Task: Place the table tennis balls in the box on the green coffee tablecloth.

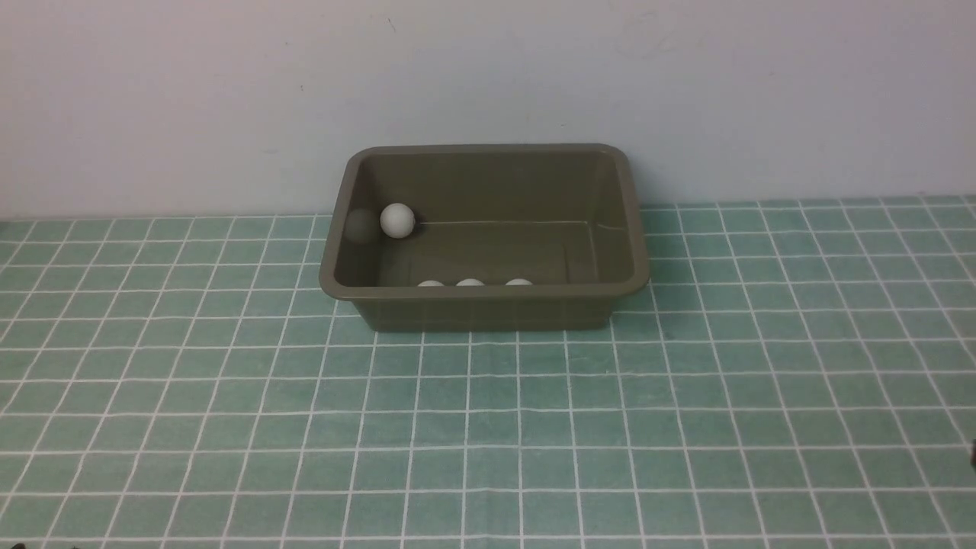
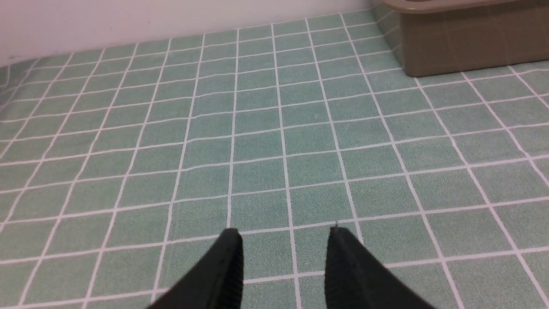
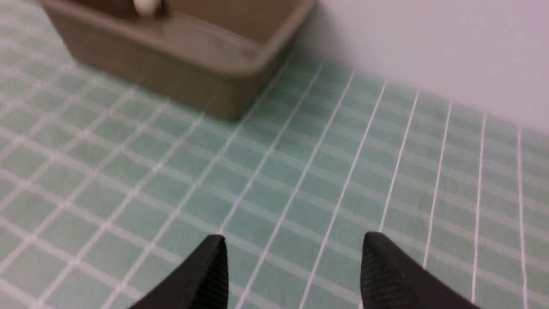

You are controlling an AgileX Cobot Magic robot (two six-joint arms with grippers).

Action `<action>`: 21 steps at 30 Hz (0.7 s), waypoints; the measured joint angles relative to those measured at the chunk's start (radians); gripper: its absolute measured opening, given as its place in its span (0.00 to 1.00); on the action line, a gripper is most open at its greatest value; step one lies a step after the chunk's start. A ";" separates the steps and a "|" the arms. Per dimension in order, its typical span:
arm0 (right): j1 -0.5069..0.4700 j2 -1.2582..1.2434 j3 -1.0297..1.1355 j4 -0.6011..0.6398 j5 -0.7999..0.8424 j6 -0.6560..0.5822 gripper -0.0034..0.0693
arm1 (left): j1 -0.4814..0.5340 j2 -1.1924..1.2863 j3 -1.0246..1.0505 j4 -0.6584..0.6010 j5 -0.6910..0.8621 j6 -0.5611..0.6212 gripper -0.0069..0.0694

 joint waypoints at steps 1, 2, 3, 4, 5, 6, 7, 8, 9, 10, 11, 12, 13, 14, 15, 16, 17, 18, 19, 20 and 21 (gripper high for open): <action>-0.003 -0.023 0.026 -0.011 -0.013 0.019 0.58 | 0.000 0.000 0.000 0.000 0.000 0.000 0.41; -0.004 -0.042 0.040 -0.015 -0.018 0.025 0.58 | 0.000 0.000 0.000 0.000 0.000 0.000 0.41; -0.007 -0.074 0.080 -0.020 -0.028 0.038 0.58 | 0.000 0.000 0.000 0.000 0.000 0.000 0.41; -0.007 -0.089 0.093 -0.021 -0.033 0.043 0.58 | 0.000 0.000 0.000 0.000 0.000 0.000 0.41; -0.007 -0.104 0.118 -0.022 -0.039 0.052 0.58 | 0.000 0.000 0.000 0.000 0.000 0.000 0.41; -0.007 -0.118 0.137 -0.022 -0.045 0.059 0.58 | 0.000 0.000 0.000 0.000 0.000 0.000 0.41; -0.008 -0.127 0.149 -0.023 -0.048 0.064 0.58 | 0.000 0.000 0.000 0.000 0.000 0.000 0.41; -0.011 -0.142 0.173 -0.023 -0.054 0.074 0.58 | 0.000 0.000 0.000 0.000 0.000 0.000 0.41; -0.020 -0.158 0.198 -0.023 -0.056 0.087 0.58 | 0.000 0.000 0.000 0.000 0.000 0.000 0.41; -0.035 -0.168 0.219 -0.023 -0.057 0.100 0.58 | 0.000 0.000 0.000 0.000 0.000 0.000 0.41; -0.043 -0.171 0.230 -0.023 -0.057 0.108 0.58 | 0.000 0.000 0.000 0.000 0.000 0.000 0.41; -0.056 -0.173 0.236 -0.023 -0.056 0.116 0.58 | 0.000 0.000 0.000 0.000 0.000 0.000 0.41; -0.065 -0.174 0.245 -0.023 -0.054 0.122 0.58 | 0.000 0.000 0.000 0.000 0.000 0.000 0.41; -0.080 -0.175 0.249 -0.024 -0.050 0.130 0.58 | 0.000 0.000 0.000 0.000 0.000 0.000 0.41; -0.106 -0.175 0.256 -0.024 -0.045 0.138 0.58 | 0.000 0.000 0.000 0.000 0.000 0.000 0.41; -0.121 -0.176 0.260 -0.026 -0.039 0.146 0.58 | 0.000 0.000 0.000 0.000 0.000 0.000 0.41; -0.149 -0.176 0.263 -0.026 -0.033 0.156 0.58 | 0.000 0.000 0.000 0.000 0.000 0.000 0.41; -0.164 -0.176 0.263 -0.027 -0.022 0.161 0.58 | 0.000 0.000 0.000 0.000 0.000 0.000 0.41; -0.172 -0.176 0.263 -0.029 -0.016 0.163 0.58 | 0.000 0.000 0.000 0.000 0.000 0.000 0.41; -0.179 -0.176 0.263 -0.031 -0.010 0.165 0.58 | 0.000 0.000 0.000 0.000 0.000 0.000 0.41; -0.181 -0.176 0.263 -0.031 -0.008 0.166 0.58 | 0.000 0.000 0.000 0.000 0.000 0.000 0.41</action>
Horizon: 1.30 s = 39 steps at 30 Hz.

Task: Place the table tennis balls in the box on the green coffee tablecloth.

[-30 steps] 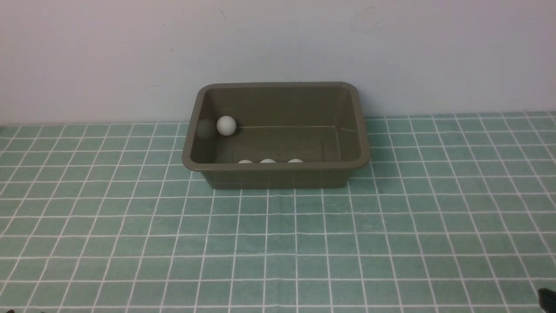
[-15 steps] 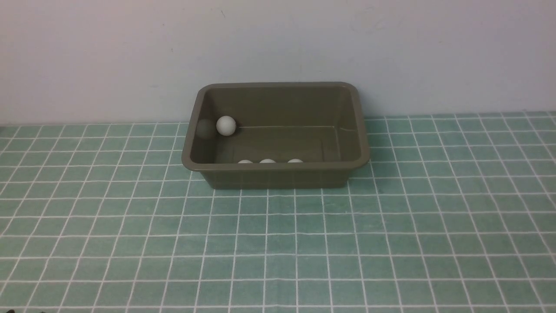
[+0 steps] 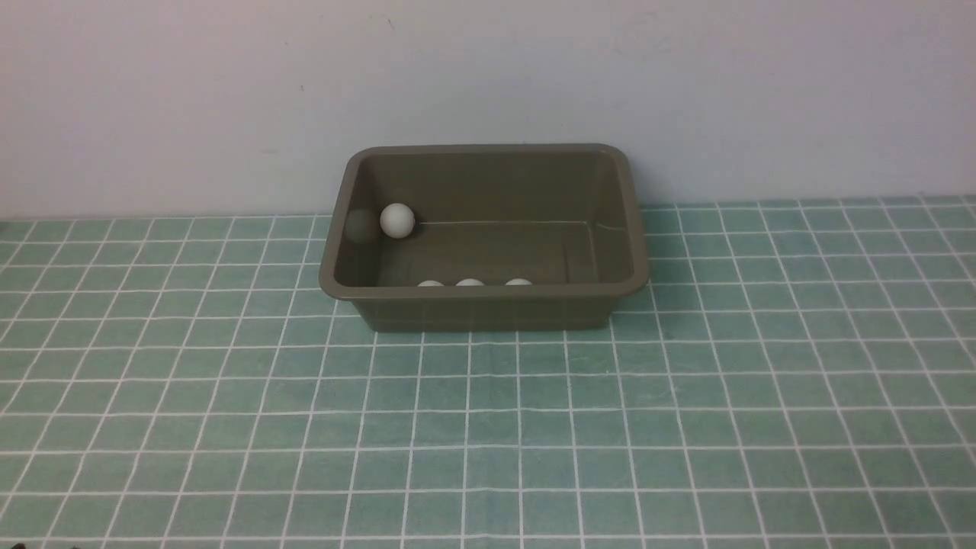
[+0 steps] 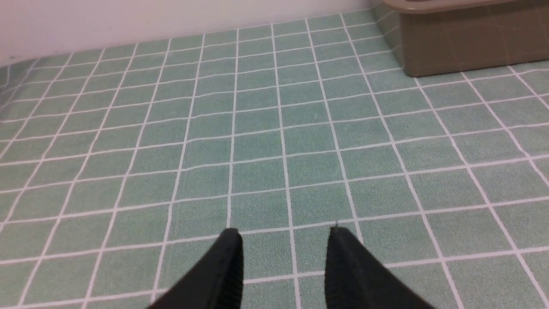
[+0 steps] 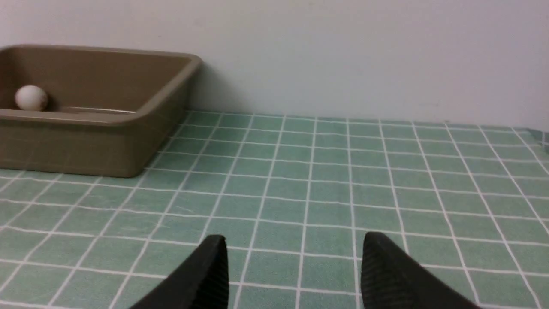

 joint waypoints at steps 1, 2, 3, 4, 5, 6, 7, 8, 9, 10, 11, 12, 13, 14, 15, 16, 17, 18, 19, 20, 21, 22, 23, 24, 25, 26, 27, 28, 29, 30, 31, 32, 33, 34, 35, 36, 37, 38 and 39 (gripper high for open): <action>-0.009 -0.001 0.000 -0.010 0.020 0.002 0.58 | 0.000 0.000 0.000 0.000 0.000 0.000 0.41; -0.016 -0.001 0.000 -0.020 0.038 0.004 0.58 | 0.000 0.000 0.000 0.000 0.000 0.000 0.41; -0.020 -0.002 0.000 -0.029 0.051 0.005 0.58 | 0.000 0.000 0.000 0.000 0.000 0.000 0.41; -0.021 -0.002 0.000 -0.030 0.051 0.005 0.58 | 0.000 0.000 0.000 0.000 0.000 0.000 0.41; -0.027 -0.002 0.000 -0.035 0.062 0.005 0.58 | 0.000 0.000 0.000 0.000 0.000 0.000 0.41; -0.041 -0.002 0.000 -0.040 0.075 0.007 0.58 | 0.000 0.000 0.000 0.000 0.000 0.000 0.41; -0.046 -0.003 0.000 -0.040 0.077 0.008 0.58 | 0.000 0.000 0.000 0.000 0.000 0.000 0.41; -0.059 -0.003 0.001 -0.044 0.081 0.008 0.58 | 0.000 0.000 0.000 0.000 0.000 0.000 0.41; -0.066 -0.003 0.004 -0.047 0.082 0.008 0.58 | 0.000 0.000 0.000 0.000 0.000 0.000 0.41; -0.070 -0.003 0.010 -0.049 0.082 0.008 0.58 | 0.000 0.000 0.000 0.000 0.000 0.000 0.41; -0.070 -0.003 0.012 -0.051 0.082 0.008 0.58 | 0.000 0.000 0.000 0.000 0.000 0.000 0.41; -0.073 -0.003 0.019 -0.052 0.082 0.008 0.58 | 0.000 0.000 0.000 0.000 0.000 0.000 0.41; -0.073 -0.003 0.025 -0.055 0.082 0.008 0.58 | 0.000 0.000 0.000 0.000 0.000 0.000 0.41; -0.073 -0.003 0.026 -0.056 0.082 0.008 0.58 | 0.000 0.000 0.000 0.000 0.000 0.000 0.41; -0.073 -0.003 0.027 -0.057 0.081 0.008 0.58 | 0.000 0.000 0.000 0.000 0.000 0.000 0.41; -0.073 -0.003 0.027 -0.059 0.080 0.008 0.58 | 0.000 0.000 0.000 0.000 0.000 0.000 0.41; -0.073 -0.003 0.027 -0.059 0.080 0.008 0.58 | 0.000 0.000 0.000 0.000 0.000 0.000 0.41; -0.073 -0.003 0.027 -0.059 0.080 0.008 0.58 | 0.000 0.000 0.000 -0.001 0.000 0.000 0.41; -0.073 -0.003 0.027 -0.059 0.080 0.008 0.58 | 0.000 0.000 0.000 -0.001 0.000 0.000 0.41; -0.073 -0.003 0.027 -0.060 0.080 0.008 0.58 | 0.000 0.000 0.000 -0.001 0.000 0.000 0.41; -0.073 -0.003 0.027 -0.063 0.080 0.008 0.58 | 0.000 0.000 0.000 -0.001 0.000 0.000 0.41; -0.073 -0.003 0.027 -0.067 0.080 0.008 0.58 | 0.000 0.000 0.000 -0.001 0.000 0.000 0.41; -0.073 -0.003 0.029 -0.070 0.079 0.008 0.58 | 0.000 0.000 0.000 -0.001 0.000 0.000 0.41; -0.073 -0.003 0.030 -0.070 0.078 0.008 0.58 | 0.000 0.000 0.000 -0.001 0.000 0.000 0.41; -0.073 -0.003 0.031 -0.071 0.075 0.008 0.58 | 0.000 0.000 0.000 -0.001 0.000 0.000 0.41; -0.073 -0.003 0.031 -0.071 0.070 0.008 0.58 | 0.000 0.000 0.000 -0.001 0.000 0.000 0.41; -0.073 -0.003 0.033 -0.071 0.062 0.008 0.58 | 0.000 0.000 0.000 -0.001 0.000 0.000 0.41; -0.073 -0.003 0.035 -0.072 0.054 0.008 0.58 | 0.000 0.000 0.000 -0.001 0.000 0.000 0.41; -0.073 -0.003 0.034 -0.074 0.052 0.008 0.58 | 0.000 0.000 0.000 -0.001 0.000 0.000 0.41; -0.073 -0.003 0.036 -0.074 0.043 0.008 0.58 | 0.000 0.000 0.000 -0.001 0.000 0.000 0.41; -0.073 -0.003 0.037 -0.074 0.036 0.008 0.58 | 0.000 0.000 0.000 -0.001 0.000 0.000 0.41; -0.073 -0.003 0.037 -0.074 0.035 0.008 0.58 | 0.000 0.000 0.000 -0.001 0.000 0.000 0.41; -0.073 -0.003 0.037 -0.074 0.033 0.008 0.58 | 0.000 0.000 0.000 -0.001 0.000 0.000 0.41; -0.073 -0.003 0.037 -0.074 0.032 0.008 0.58 | 0.000 0.000 0.000 -0.001 0.000 0.000 0.41; -0.073 -0.003 0.037 -0.074 0.032 0.008 0.58 | 0.000 0.000 0.000 -0.001 0.000 0.000 0.41; -0.073 -0.003 0.038 -0.074 0.032 0.008 0.58 | 0.000 0.000 0.000 -0.001 0.000 0.000 0.41; -0.073 -0.003 0.038 -0.074 0.032 0.009 0.58 | 0.000 0.000 0.000 -0.001 0.000 0.000 0.41; -0.073 -0.003 0.038 -0.074 0.032 0.009 0.58 | 0.000 0.000 0.000 -0.001 0.000 0.000 0.41; -0.073 -0.003 0.038 -0.074 0.032 0.009 0.58 | 0.000 0.000 0.000 -0.001 0.000 0.000 0.41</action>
